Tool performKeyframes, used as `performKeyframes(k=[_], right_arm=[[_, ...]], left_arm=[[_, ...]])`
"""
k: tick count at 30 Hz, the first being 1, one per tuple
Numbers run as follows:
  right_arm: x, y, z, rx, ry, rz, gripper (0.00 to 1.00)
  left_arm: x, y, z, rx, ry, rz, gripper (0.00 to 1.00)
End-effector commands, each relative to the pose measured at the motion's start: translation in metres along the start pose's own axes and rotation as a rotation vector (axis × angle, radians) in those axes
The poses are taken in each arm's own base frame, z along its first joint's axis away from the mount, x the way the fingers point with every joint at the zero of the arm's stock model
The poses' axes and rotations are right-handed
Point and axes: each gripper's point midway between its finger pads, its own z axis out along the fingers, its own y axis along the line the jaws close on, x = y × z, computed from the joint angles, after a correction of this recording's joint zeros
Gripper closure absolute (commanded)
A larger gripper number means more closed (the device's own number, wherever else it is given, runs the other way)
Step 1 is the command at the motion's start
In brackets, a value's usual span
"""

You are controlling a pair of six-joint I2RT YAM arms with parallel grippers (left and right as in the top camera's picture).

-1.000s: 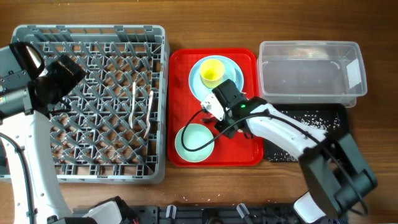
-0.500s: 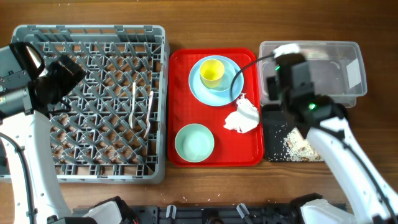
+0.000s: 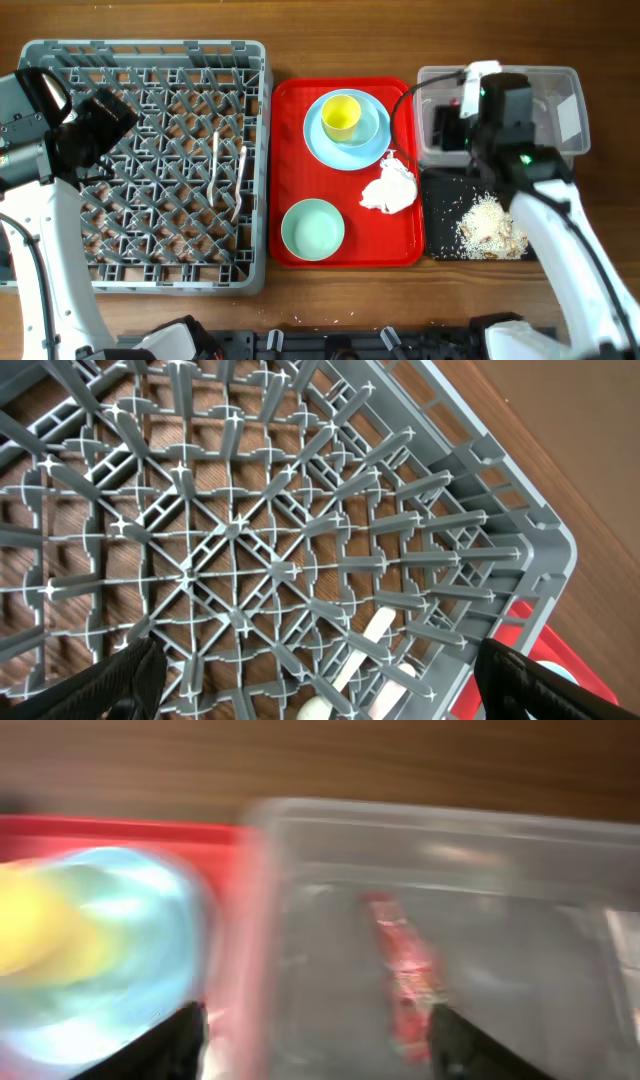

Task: Sort waste into correct bins and load items into the dishwasher rack
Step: 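Move the wrapper over the clear bin and release it, then reach the right gripper to the white tissue and grasp it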

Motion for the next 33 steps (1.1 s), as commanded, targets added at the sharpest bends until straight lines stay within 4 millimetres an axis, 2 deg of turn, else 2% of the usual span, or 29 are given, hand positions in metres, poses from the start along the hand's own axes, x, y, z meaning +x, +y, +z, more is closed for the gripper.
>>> performKeyframes(k=[1, 2, 4, 5, 8, 14, 19, 23, 26, 29, 31, 33], right_arm=[[0.03, 0.113, -0.048, -0.537, 0.122, -0.026, 0.21], [0.047, 0.128, -0.052, -0.557, 0.181, -0.059, 0.21], [0.072, 0.144, -0.052, -0.536, 0.252, -0.11, 0.22], [0.082, 0.145, -0.046, -0.468, 0.271, -0.124, 0.22], [0.096, 0.126, -0.025, -0.205, 0.262, -0.155, 0.21], [0.111, 0.084, 0.016, 0.118, 0.262, -0.24, 0.2], [0.132, 0.084, 0.051, 0.152, 0.33, -0.316, 0.17], [0.158, 0.083, 0.079, 0.17, 0.404, -0.346, 0.15], [0.181, 0.083, 0.09, 0.173, 0.476, -0.329, 0.14], [0.205, 0.115, 0.091, -0.026, 0.569, -0.288, 0.22], [0.209, 0.142, 0.085, -0.183, 0.598, -0.241, 0.37], [0.205, 0.161, 0.08, -0.28, 0.607, -0.213, 0.6]], left_arm=[[-0.003, -0.002, -0.002, 0.013, -0.007, -0.009, 0.0], [-0.003, -0.002, -0.002, 0.013, -0.007, -0.009, 0.0], [-0.003, -0.002, -0.002, 0.013, -0.007, -0.009, 0.0], [-0.003, -0.002, -0.002, 0.013, -0.007, -0.009, 0.0], [-0.003, -0.002, -0.002, 0.013, -0.007, -0.009, 0.0], [-0.003, -0.002, -0.002, 0.013, -0.007, -0.009, 0.0], [-0.003, -0.002, -0.002, 0.013, -0.007, -0.009, 0.0], [-0.003, -0.002, -0.002, 0.013, -0.007, -0.009, 0.0], [-0.003, -0.002, -0.002, 0.013, -0.007, -0.009, 0.0], [-0.003, -0.002, -0.002, 0.013, -0.007, -0.009, 0.0], [-0.003, -0.002, -0.002, 0.013, -0.007, -0.009, 0.0], [-0.003, -0.002, -0.002, 0.013, -0.007, -0.009, 0.0]])
